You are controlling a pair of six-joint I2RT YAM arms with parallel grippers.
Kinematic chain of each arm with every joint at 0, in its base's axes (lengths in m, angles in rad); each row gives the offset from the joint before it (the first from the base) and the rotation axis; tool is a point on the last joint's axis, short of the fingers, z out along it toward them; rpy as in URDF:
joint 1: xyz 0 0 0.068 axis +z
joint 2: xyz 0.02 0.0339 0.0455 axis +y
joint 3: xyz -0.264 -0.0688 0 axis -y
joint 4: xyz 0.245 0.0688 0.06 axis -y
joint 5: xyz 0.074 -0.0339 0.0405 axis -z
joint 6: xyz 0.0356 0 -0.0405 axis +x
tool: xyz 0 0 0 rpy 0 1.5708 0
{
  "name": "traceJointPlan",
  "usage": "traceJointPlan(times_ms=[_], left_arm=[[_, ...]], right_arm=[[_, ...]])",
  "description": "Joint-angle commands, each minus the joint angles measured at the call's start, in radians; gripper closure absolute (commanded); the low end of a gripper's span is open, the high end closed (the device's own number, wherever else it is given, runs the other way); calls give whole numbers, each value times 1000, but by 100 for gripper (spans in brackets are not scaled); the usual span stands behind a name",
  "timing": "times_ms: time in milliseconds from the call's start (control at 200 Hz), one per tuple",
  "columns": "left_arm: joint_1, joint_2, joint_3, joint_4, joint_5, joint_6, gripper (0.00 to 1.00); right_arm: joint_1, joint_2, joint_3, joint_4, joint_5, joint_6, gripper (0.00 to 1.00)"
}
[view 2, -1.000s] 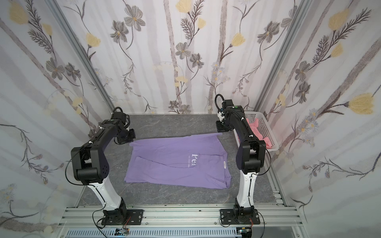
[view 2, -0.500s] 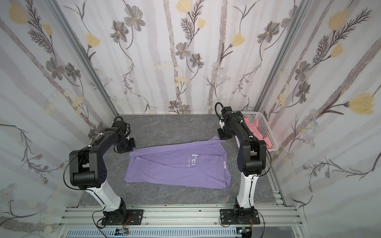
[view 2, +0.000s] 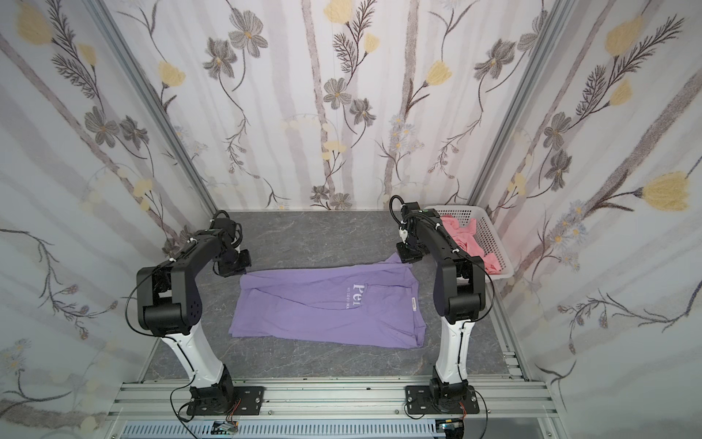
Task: Fold and stack t-shirts
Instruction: Fold the T-shirt.
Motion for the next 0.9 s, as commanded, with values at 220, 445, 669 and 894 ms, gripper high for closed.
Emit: traceJointPlan(times_ms=[220, 445, 669, 894], left_arm=[[-7, 178, 399, 8, 137, -92, 100], [-32, 249, 522, -20, 140, -80, 100], [-32, 182, 369, -5, 89, -28, 100], [-6, 14, 53, 81, 30, -3, 100]], right_arm=[[0, 180, 358, -9, -49, 57, 100], [-3, 250, 509, -29, -49, 57, 100], [-3, 199, 422, -52, -23, 40, 100], [-1, 47, 173, -34, 56, 13, 100]])
